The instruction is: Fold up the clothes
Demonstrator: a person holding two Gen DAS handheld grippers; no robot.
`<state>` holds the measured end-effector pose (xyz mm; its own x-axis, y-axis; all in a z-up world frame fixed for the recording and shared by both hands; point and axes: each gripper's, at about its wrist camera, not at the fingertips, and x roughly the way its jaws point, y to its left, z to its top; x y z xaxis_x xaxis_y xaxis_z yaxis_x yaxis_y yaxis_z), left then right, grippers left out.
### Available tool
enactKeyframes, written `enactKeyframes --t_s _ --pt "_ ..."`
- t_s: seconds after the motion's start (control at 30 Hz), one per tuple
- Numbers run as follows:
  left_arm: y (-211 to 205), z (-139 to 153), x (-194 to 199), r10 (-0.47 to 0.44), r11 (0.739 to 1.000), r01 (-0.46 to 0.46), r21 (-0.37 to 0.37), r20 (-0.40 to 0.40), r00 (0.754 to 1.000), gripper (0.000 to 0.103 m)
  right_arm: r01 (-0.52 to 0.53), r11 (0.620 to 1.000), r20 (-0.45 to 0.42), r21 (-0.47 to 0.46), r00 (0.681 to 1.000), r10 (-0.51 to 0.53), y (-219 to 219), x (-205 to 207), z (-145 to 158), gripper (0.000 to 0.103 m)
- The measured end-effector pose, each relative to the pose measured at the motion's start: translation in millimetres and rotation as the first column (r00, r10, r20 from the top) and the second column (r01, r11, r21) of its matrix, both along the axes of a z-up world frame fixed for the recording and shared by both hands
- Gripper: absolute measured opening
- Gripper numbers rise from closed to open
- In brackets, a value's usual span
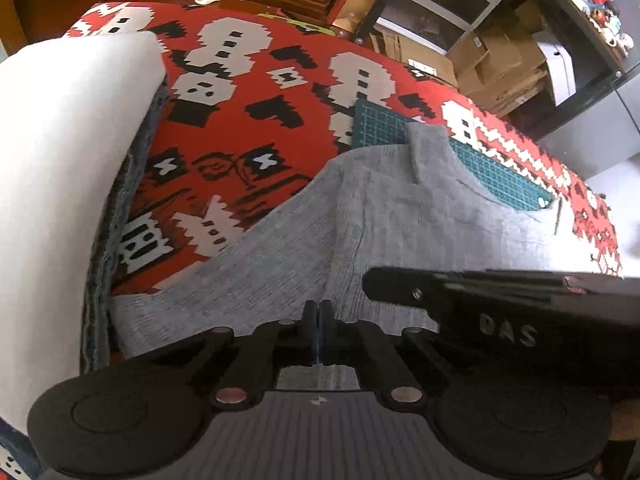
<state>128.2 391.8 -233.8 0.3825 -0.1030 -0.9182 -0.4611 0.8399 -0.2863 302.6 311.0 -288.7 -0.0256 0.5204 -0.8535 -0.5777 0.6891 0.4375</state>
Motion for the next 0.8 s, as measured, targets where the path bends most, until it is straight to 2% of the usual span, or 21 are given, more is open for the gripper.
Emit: enactKeyframes --t_s 0.2,0.5,0.8 --pt "1 -2 3 -0.019 1.0 0.019 -0.008 -0.01 1.0 0.001 -0.003 1.0 -0.003 0.001 1.0 0.003 10 9 -11 0.001" --pt "12 10 -15 -0.007 0.999 0.006 -0.036 -0.037 0.999 0.004 -0.015 1.0 -0.018 -0.026 1.0 0.015 -20 1 9 0.006" --pt "-13 14 -43 -0.111 0.994 0.109 -0.033 -0.078 0.991 0.011 -0.051 0.998 -0.095 -0.029 0.994 0.048 -36 -37 3 0.006"
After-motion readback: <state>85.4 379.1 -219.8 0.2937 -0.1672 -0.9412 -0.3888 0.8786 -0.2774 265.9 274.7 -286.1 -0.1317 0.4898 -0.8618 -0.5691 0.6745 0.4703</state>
